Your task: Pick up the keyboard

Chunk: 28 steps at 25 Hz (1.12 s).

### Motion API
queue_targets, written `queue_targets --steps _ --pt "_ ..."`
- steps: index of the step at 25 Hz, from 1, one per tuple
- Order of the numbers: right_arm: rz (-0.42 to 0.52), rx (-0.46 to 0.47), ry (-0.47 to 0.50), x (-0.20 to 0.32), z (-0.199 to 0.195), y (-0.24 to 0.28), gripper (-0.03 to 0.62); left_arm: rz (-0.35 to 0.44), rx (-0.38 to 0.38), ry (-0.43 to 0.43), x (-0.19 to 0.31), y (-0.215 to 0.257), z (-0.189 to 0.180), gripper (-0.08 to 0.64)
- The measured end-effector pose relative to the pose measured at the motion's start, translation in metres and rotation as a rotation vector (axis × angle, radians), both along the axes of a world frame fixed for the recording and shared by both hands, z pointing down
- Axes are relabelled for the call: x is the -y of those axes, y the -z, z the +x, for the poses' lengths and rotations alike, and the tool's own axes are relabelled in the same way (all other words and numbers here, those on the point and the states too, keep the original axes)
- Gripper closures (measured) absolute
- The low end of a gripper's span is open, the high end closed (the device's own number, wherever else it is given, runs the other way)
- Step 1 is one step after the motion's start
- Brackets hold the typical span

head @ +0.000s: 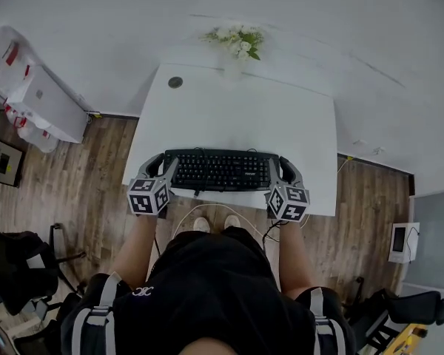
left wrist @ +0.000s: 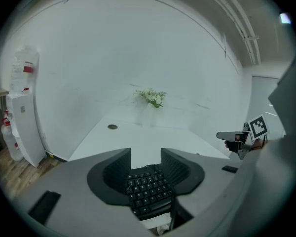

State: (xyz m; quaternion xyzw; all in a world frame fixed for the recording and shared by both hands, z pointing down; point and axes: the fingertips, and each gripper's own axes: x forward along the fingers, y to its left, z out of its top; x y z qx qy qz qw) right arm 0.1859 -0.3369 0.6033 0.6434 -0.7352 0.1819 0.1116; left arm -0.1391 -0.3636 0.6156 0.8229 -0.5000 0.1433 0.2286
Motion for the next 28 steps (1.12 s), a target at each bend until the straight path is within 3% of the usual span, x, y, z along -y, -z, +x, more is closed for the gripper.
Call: queue_targets --steps 3,8,15,21,28 --pt "-0.022 0.008 -0.014 0.003 0.014 -0.012 0.433 -0.029 0.003 0.02 0.003 -0.01 -0.006 0.336" --pt "-0.08 0.008 -0.003 0.007 0.03 -0.035 0.425 -0.101 0.039 0.01 0.003 -0.035 -0.006 0.336" --pt "-0.198 0.035 0.024 0.009 0.049 -0.084 0.416 -0.246 0.022 0.049 0.002 -0.082 -0.014 0.33" --pt "-0.289 0.066 0.032 0.01 0.064 -0.12 0.39 -0.344 0.051 0.048 0.002 -0.122 -0.012 0.324" --pt "-0.395 0.109 0.063 0.013 0.068 -0.16 0.38 -0.411 0.042 0.062 0.017 -0.144 -0.008 0.31"
